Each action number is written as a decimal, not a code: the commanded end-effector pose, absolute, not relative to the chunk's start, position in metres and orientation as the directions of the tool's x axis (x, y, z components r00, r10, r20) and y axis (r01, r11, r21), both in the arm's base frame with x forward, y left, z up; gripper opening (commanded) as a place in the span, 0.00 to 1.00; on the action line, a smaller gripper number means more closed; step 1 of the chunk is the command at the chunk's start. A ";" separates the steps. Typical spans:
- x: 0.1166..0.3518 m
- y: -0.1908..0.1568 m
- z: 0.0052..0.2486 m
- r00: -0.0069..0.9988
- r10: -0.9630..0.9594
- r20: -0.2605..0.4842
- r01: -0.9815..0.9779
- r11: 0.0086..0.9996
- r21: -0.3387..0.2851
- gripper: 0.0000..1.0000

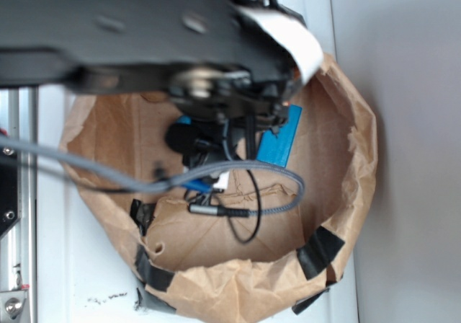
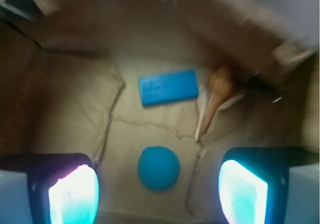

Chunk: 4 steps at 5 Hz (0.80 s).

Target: Grab the blue ball.

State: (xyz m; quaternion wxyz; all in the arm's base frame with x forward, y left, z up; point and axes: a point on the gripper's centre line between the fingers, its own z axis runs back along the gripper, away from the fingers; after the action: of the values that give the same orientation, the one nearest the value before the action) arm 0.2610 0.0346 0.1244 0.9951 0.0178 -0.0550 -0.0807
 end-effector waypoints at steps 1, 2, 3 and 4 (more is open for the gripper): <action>0.261 0.053 0.100 0.989 -0.129 0.072 0.126 0.991 0.047 1.00; 0.262 0.052 0.090 0.990 -0.130 0.056 0.127 0.990 0.059 1.00; 0.262 0.047 0.069 0.991 -0.136 -0.008 0.136 0.989 0.059 1.00; 0.269 0.034 0.058 0.990 -0.140 -0.027 0.142 0.988 0.054 1.00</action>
State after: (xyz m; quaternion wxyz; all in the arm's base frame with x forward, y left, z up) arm 0.2606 0.0360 0.0434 0.9967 0.0211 0.0389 -0.0682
